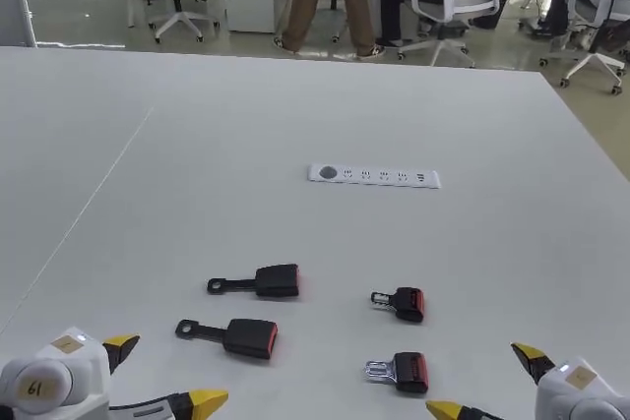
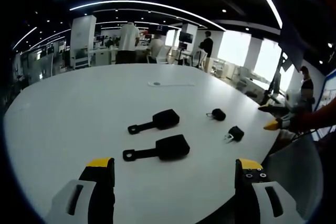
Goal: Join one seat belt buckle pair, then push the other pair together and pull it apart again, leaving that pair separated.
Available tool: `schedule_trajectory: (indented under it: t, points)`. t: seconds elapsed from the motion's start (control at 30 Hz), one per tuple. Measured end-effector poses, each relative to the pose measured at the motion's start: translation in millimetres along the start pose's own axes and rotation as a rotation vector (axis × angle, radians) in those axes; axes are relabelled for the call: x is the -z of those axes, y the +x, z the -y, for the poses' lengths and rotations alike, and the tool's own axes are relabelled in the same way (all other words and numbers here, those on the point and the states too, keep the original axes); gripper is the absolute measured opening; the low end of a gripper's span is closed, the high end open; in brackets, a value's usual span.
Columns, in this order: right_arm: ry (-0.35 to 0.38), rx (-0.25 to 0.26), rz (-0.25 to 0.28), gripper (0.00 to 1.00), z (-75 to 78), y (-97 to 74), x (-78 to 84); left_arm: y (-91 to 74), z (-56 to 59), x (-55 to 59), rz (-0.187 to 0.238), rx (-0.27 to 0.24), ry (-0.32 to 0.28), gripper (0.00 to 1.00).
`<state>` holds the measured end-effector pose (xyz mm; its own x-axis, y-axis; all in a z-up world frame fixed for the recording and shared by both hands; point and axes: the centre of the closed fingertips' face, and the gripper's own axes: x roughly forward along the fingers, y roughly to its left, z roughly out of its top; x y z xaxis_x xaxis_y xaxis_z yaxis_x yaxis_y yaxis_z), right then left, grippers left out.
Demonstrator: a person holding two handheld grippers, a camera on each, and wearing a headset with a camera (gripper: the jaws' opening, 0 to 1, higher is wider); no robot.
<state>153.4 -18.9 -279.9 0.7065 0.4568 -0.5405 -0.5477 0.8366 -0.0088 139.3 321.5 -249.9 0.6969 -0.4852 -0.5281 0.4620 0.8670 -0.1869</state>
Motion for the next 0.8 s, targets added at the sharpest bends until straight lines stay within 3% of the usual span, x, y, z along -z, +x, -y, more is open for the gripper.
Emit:
schedule_trajectory:
  t: [0.3, 0.47, 0.8]
  points:
    - [-0.005, -0.012, -0.012, 0.92, -1.5, 1.0, 4.2, 2.1, 7.6, -0.7, -0.012, 0.008, 0.008, 0.97]
    - [-0.006, -0.014, -0.016, 0.92, -2.0, 1.4, 4.9, 3.4, 3.5, 0.7, -0.014, 0.007, 0.013, 0.97]
    - [-0.004, -0.020, -0.021, 0.92, -4.2, 0.8, 6.3, 3.0, 5.9, 0.5, -0.010, 0.005, 0.006, 0.97]
